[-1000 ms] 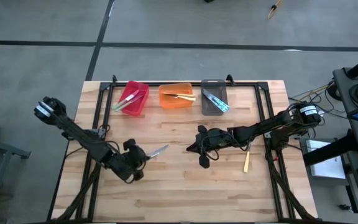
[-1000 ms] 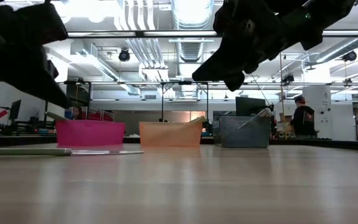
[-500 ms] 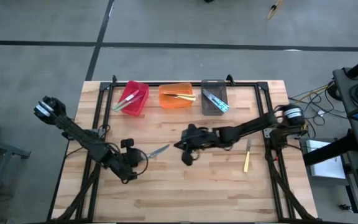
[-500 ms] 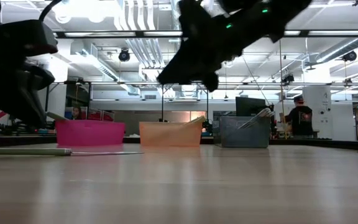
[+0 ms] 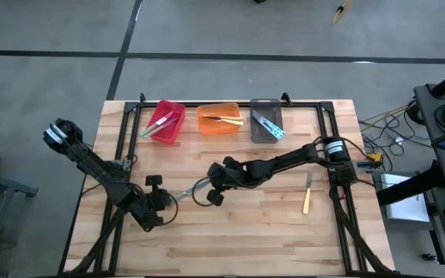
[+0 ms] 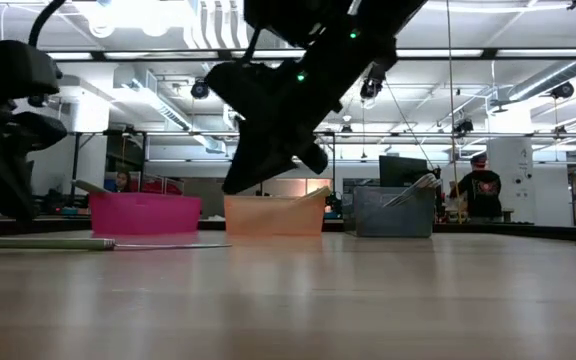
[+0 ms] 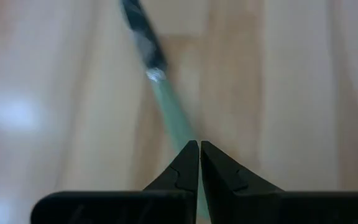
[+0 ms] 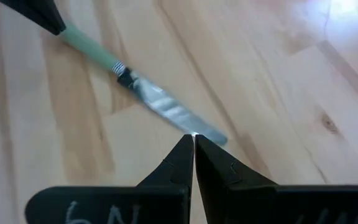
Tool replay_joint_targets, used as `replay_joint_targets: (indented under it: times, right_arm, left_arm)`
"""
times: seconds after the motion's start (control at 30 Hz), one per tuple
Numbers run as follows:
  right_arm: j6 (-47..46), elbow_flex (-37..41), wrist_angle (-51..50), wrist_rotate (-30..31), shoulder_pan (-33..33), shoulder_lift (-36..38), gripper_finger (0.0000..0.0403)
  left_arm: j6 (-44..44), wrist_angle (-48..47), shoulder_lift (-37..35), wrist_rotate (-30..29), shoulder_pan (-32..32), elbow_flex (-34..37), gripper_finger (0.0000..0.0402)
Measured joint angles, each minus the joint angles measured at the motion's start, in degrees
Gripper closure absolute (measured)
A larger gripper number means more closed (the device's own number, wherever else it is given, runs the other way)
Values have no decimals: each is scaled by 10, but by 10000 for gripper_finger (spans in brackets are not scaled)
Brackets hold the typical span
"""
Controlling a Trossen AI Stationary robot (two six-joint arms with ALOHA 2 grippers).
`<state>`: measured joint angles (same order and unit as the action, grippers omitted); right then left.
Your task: Sort silverware by color (type)
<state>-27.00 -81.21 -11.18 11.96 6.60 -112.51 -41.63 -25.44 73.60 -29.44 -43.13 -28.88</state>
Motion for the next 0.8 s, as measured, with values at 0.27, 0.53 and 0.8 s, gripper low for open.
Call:
replay_joint_targets:
  times: [0.27, 0.53, 0.8]
  right_arm:
    - [63, -20, 71, 27, -3, -59, 394]
    - [90, -20, 99, 27, -1, -84, 394]
    - [87, -20, 100, 27, 1, -85, 394]
  left_arm:
    - [-20, 23, 0, -85, -2, 1, 396]
    - [-25, 74, 3, -85, -3, 23, 324]
    - [-23, 147, 3, -86, -3, 54, 230]
